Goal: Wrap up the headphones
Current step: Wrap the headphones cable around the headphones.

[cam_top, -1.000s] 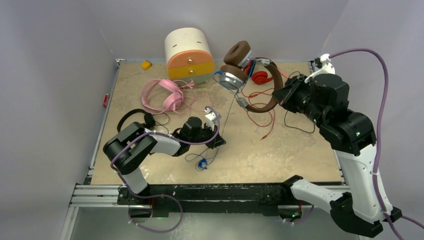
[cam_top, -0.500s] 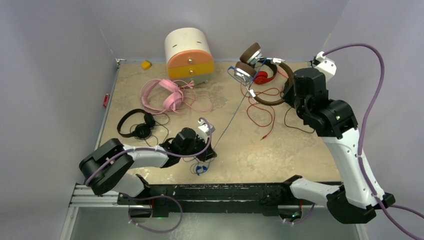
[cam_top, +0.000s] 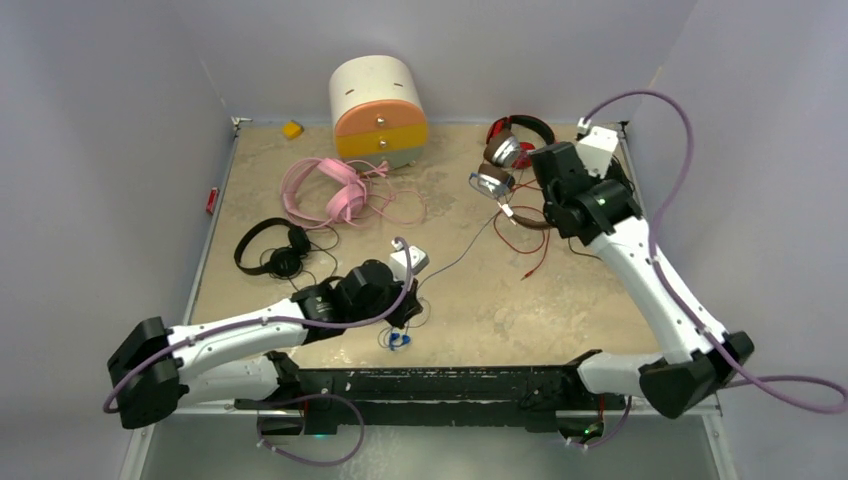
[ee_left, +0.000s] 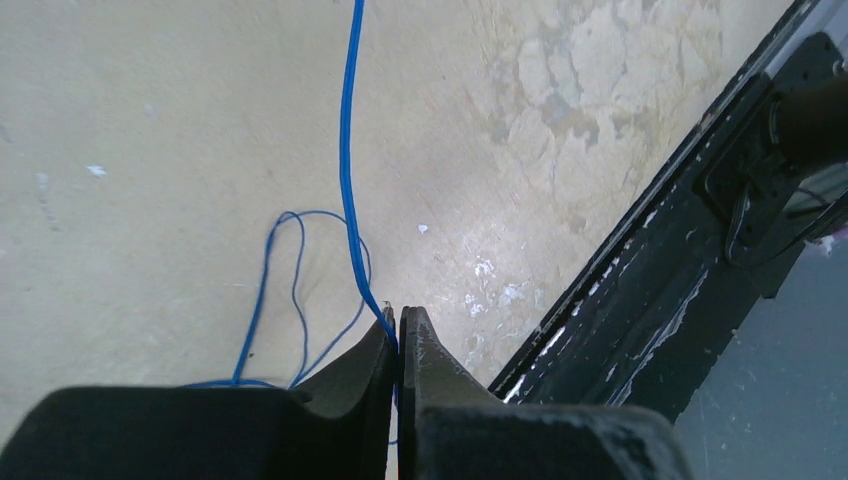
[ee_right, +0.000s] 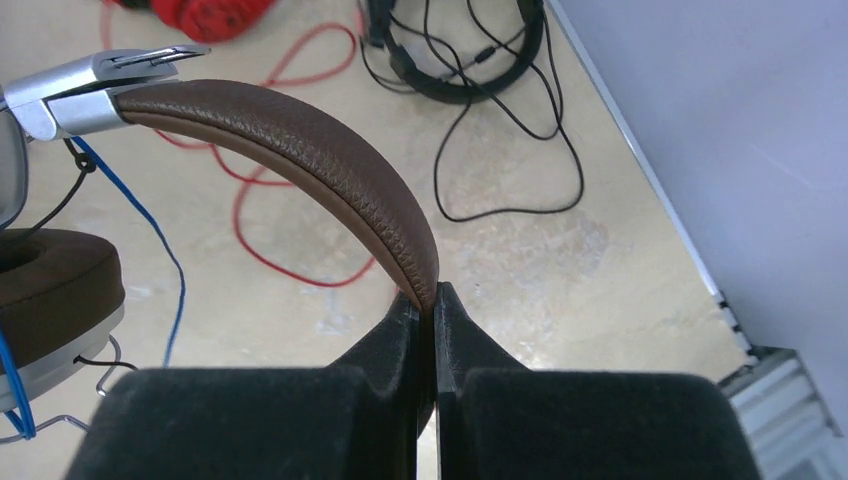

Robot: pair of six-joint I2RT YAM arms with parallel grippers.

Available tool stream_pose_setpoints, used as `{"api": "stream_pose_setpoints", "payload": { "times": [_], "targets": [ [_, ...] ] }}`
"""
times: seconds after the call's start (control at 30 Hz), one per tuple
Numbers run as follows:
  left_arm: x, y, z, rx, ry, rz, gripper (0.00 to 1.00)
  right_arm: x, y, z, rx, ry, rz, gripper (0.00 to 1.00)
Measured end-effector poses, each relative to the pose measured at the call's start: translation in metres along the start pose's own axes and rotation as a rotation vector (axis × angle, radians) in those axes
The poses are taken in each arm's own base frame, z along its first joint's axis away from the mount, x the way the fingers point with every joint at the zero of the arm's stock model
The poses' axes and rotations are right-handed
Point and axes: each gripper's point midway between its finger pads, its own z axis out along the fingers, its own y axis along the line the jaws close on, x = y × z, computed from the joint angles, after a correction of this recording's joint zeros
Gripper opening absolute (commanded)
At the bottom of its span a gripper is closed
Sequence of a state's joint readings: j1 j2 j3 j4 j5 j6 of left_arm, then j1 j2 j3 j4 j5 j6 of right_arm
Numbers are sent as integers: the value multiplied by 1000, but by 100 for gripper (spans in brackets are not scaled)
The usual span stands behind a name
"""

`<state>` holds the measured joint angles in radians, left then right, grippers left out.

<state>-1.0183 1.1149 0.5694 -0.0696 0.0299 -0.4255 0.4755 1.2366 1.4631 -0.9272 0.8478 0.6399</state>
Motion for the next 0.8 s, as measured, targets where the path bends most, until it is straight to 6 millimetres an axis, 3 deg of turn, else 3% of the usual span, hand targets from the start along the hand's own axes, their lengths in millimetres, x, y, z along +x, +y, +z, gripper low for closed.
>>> {"api": "stream_pose_setpoints", "payload": {
  "times": [0.33, 0.63, 0.8],
  "targets": [
    [-68, 1, -54, -117, -110, 78, 0, 66, 9, 48, 112, 159, -306, 0],
    [-174, -42, -117, -49, -283, 169, 0, 109, -1, 58, 124, 253, -411, 0],
    [-186, -44, -118, -49, -263, 214, 0, 140, 8, 58, 35, 329, -434, 0]
  ]
}}
